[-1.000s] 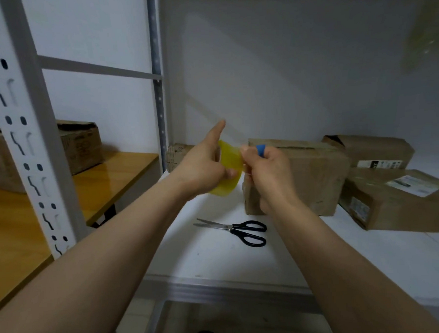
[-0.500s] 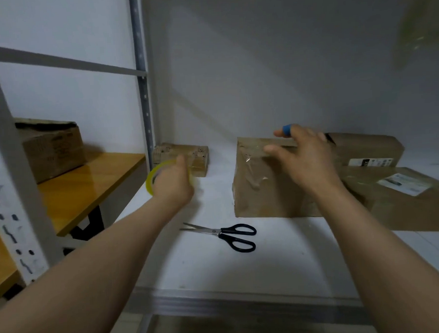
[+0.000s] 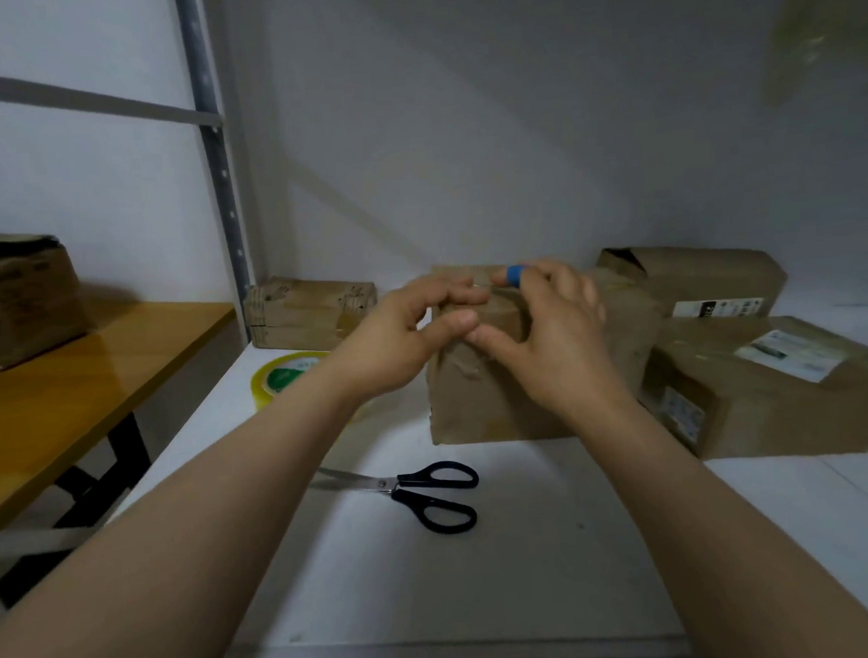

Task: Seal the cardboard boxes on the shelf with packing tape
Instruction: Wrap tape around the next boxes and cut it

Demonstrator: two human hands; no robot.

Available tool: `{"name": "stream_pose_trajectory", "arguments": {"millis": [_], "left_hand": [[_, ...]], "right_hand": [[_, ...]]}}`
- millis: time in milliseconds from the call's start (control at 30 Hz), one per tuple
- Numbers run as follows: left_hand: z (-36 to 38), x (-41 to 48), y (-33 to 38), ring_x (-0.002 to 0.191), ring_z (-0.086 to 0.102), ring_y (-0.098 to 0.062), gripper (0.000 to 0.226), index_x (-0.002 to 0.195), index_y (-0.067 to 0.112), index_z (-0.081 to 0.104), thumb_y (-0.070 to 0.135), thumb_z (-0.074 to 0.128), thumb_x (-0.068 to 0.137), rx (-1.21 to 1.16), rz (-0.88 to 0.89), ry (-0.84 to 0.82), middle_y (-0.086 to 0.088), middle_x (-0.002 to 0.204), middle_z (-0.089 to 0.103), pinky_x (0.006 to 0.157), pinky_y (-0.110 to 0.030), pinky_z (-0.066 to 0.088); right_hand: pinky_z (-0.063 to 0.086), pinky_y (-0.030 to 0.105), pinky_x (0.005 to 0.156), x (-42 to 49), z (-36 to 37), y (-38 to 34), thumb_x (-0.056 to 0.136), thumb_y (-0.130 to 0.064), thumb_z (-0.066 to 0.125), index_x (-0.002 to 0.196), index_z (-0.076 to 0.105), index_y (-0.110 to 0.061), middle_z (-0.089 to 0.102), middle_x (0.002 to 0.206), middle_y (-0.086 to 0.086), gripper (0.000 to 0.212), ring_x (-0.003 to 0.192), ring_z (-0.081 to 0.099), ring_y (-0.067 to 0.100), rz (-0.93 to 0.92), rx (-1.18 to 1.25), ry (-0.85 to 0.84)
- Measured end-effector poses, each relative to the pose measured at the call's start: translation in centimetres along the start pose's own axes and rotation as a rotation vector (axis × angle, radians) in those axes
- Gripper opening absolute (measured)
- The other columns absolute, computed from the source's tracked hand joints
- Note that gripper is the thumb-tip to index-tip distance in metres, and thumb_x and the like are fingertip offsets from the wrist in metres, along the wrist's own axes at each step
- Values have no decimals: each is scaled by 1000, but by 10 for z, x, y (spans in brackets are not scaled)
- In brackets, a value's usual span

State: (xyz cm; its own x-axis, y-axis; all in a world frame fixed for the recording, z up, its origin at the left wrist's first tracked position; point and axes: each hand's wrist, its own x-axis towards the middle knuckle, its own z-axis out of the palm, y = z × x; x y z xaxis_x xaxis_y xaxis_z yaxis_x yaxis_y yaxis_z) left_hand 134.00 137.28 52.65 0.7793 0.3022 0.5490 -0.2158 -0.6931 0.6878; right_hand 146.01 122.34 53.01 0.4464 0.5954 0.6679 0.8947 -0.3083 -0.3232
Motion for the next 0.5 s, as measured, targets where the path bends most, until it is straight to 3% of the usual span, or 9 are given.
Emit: {"name": "stream_pose_trajectory", "arguments": {"millis": [100, 300, 367, 500], "left_hand": [[9, -6, -17, 134, 44, 5, 31, 126, 34, 62, 23, 64, 98, 4, 81, 49, 17, 139, 51, 115, -34, 39], [17, -10, -30, 146, 26, 1, 54, 147, 30, 41, 42, 52, 96, 232, 168, 49, 1, 156, 36, 120, -30, 29], [16, -10, -29, 147, 25, -4, 60, 150, 29, 33, 45, 51, 95, 256, 174, 24, 2, 156, 32, 121, -26, 24], [14, -8, -26, 141, 25, 4, 62, 149, 32, 27, 42, 52, 93, 279, 196, -37, 5, 150, 30, 116, -14, 21]], "right_hand": [[22, 41, 114, 1, 3, 4, 84, -68, 58, 141, 49, -25, 34, 151, 1, 72, 140, 26, 23, -51, -53, -29], [24, 45, 111, -4, 10, 10, 83, -65, 65, 140, 50, -22, 32, 155, 3, 73, 139, 29, 27, -99, -97, -27], [22, 46, 114, -6, 11, 9, 75, -63, 72, 144, 45, -23, 28, 157, 3, 84, 142, 27, 28, -119, -171, -74], [9, 44, 122, -6, 9, 5, 67, -69, 76, 150, 35, -24, 19, 162, 3, 103, 148, 17, 26, -117, -222, -158]]}}
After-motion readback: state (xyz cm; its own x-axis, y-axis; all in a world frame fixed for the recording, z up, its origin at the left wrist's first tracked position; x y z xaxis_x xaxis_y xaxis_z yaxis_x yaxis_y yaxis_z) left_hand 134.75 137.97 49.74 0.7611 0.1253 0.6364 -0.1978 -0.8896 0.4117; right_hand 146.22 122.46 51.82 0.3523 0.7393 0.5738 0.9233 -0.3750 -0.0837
